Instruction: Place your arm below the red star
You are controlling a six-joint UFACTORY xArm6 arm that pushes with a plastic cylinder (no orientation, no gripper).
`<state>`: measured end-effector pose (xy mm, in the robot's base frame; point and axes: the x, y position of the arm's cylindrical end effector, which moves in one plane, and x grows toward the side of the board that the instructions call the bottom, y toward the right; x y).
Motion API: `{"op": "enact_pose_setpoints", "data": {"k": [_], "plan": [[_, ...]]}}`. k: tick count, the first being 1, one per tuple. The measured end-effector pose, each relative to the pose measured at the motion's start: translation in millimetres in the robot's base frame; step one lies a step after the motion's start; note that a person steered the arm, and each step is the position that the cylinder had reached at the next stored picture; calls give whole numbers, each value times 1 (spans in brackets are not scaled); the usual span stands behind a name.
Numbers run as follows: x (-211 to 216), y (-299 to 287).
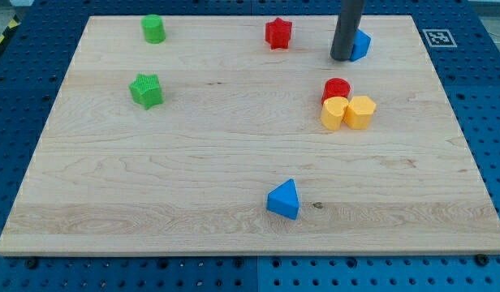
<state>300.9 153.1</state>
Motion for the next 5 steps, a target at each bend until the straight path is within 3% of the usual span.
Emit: {"op": "enact_pose_setpoints", "data": {"k": [5], "plan": [[-29,42]]}}
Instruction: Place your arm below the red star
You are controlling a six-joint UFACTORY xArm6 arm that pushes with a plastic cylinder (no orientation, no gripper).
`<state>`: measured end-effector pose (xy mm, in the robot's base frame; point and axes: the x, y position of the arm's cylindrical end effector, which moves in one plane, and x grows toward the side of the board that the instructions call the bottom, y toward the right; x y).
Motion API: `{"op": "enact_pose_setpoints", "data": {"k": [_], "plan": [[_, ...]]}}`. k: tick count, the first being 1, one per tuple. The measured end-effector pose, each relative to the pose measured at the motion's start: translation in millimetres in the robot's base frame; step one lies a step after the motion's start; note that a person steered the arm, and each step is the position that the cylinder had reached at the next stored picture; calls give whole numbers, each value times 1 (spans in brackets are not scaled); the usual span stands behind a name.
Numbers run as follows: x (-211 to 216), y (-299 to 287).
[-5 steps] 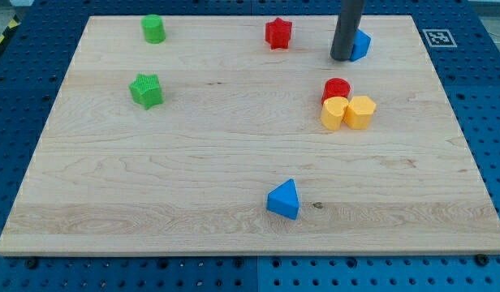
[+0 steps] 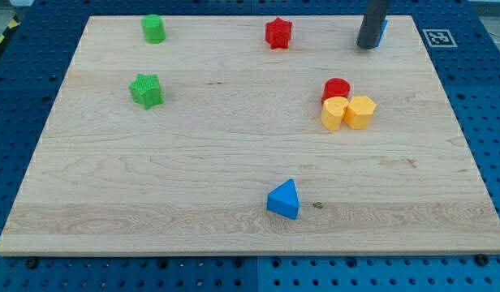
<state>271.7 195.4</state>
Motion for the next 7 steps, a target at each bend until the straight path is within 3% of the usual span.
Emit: {"op": "enact_pose_setpoints", "data": {"k": [2,5,7], "plan": [[0,-38],[-35,-25],[-14,-3]]}}
